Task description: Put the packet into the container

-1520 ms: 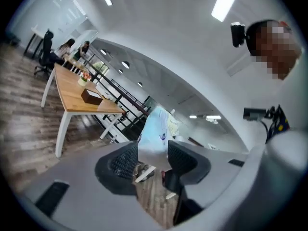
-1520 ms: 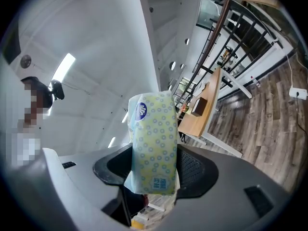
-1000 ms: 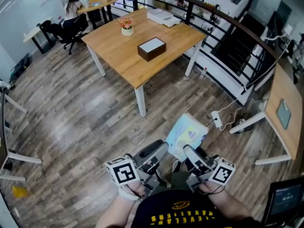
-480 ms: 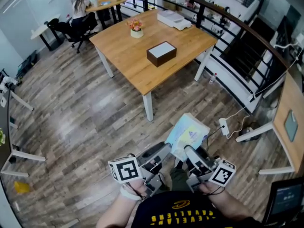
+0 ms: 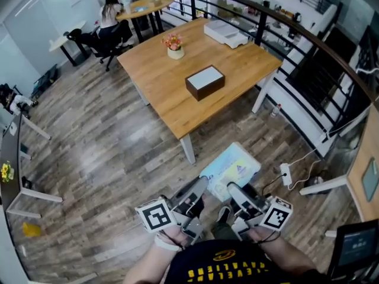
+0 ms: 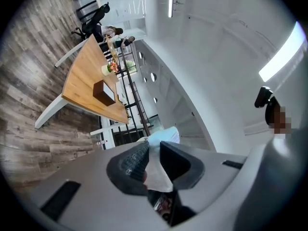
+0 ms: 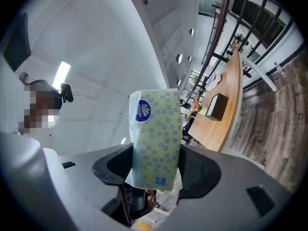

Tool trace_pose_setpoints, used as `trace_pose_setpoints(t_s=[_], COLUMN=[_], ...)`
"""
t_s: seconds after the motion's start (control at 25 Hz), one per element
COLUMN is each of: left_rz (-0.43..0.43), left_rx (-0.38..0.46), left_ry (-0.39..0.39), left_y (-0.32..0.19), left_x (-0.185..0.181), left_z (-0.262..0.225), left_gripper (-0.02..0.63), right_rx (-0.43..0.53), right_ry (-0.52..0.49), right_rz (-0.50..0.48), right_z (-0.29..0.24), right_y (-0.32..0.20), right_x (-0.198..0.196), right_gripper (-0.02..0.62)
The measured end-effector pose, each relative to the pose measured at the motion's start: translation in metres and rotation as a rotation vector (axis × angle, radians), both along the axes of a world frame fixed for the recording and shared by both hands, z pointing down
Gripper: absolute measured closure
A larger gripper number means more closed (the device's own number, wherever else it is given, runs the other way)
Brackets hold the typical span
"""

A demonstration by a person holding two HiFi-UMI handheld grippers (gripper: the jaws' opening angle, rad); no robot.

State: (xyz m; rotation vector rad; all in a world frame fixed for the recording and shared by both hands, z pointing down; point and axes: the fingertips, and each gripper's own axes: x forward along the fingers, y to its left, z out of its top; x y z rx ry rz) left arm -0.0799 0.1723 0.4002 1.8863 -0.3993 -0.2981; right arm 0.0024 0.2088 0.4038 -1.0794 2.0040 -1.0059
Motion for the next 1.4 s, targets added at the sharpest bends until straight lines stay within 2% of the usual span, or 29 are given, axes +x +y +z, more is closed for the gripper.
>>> trace_pose_setpoints(t_s=[0.12, 0.28, 0.64, 0.8, 0.92, 0.96, 1.08, 1.12, 1.4], left_rz=[-0.039, -0.077, -0.117, -0.090, -0.046, -0.031, 0.005, 0.018, 0.120], left_rx=[0.056, 0.082, 0.115, 0.123, 0.119, 0.120, 0.129, 0.131, 0.132], left_ry=[0.050, 0.076, 0.069, 0.060, 0.054, 0.051, 0.058, 0.061, 0.072], left_y=[-0.019, -0.035, -0.083, -0.104, -0.119, -0.125, -0.145, -0.152, -0.207], left_x=[0.018, 0.032, 0.054, 0.066, 0.073, 0.075, 0.080, 0.082, 0.094], left_z=[-0.014, -0.020, -0.026, -0.023, -0.018, -0.016, -0.013, -0.013, -0.011], left_gripper=[0.546, 0.555, 0.565, 0.565, 0.565, 0.565, 0.565, 0.565, 0.565], right_rx=[0.000, -0.023, -0.093, -0.071, -0.046, -0.042, -0.033, -0.034, -0.049], right_ry=[0.013, 0.026, 0.044, 0.066, 0.160, 0.190, 0.231, 0.233, 0.254], right_rz=[-0.017, -0.041, 0.007, 0.046, 0.040, 0.039, 0.041, 0.030, -0.063], right_z=[0.000, 0.003, 0.030, 0.025, 0.017, 0.015, 0.012, 0.012, 0.015], right_y=[-0.019, -0.033, -0.058, -0.084, -0.108, -0.116, -0.144, -0.154, -0.221], right_x=[0.020, 0.036, 0.096, 0.131, 0.150, 0.157, 0.177, 0.182, 0.176], right_gripper=[0.323, 0.305, 0.305, 0.305, 0.310, 0.323, 0.446, 0.454, 0.453])
